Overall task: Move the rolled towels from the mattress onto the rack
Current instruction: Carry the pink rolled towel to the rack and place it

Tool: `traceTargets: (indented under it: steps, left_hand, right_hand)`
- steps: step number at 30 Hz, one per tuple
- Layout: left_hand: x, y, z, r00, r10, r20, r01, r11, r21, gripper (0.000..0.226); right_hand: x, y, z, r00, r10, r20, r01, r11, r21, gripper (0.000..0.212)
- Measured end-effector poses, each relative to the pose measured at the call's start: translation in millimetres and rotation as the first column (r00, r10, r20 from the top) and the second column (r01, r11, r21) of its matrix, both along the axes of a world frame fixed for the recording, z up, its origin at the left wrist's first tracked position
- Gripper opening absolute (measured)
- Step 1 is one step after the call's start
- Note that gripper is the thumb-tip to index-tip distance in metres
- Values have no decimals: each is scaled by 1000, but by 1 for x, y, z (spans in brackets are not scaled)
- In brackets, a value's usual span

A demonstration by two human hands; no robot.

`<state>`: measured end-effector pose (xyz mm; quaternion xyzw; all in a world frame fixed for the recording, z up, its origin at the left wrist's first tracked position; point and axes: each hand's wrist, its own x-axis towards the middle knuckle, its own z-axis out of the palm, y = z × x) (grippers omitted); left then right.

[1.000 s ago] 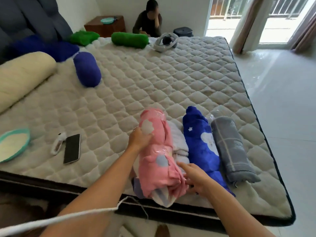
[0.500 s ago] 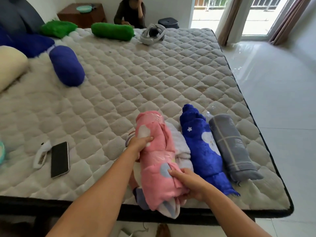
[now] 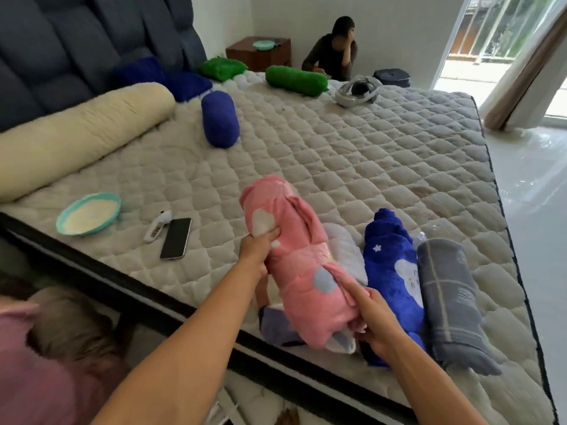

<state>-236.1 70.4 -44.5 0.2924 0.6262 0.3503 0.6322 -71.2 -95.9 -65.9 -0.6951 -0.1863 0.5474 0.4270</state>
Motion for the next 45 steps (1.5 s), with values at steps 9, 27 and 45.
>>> traceTargets:
  steps: [9,27,45]
  left_hand:
    - [-63,-150,18,880,460,118,-457,888,-56,76]
    - [-262,-634,88,356,918,173,-934,352,53,45]
    - [-315,-1052,132,-415,852,320,-864,-479,155,38]
  right_hand:
    - [-23,-67,28,924,277,-262,-285,959,8,60]
    - [-260,-325,63,521,834,-182,-760,550,346,32]
    - [-451,-674,109,-202,977,-67,-853,-142,502,36]
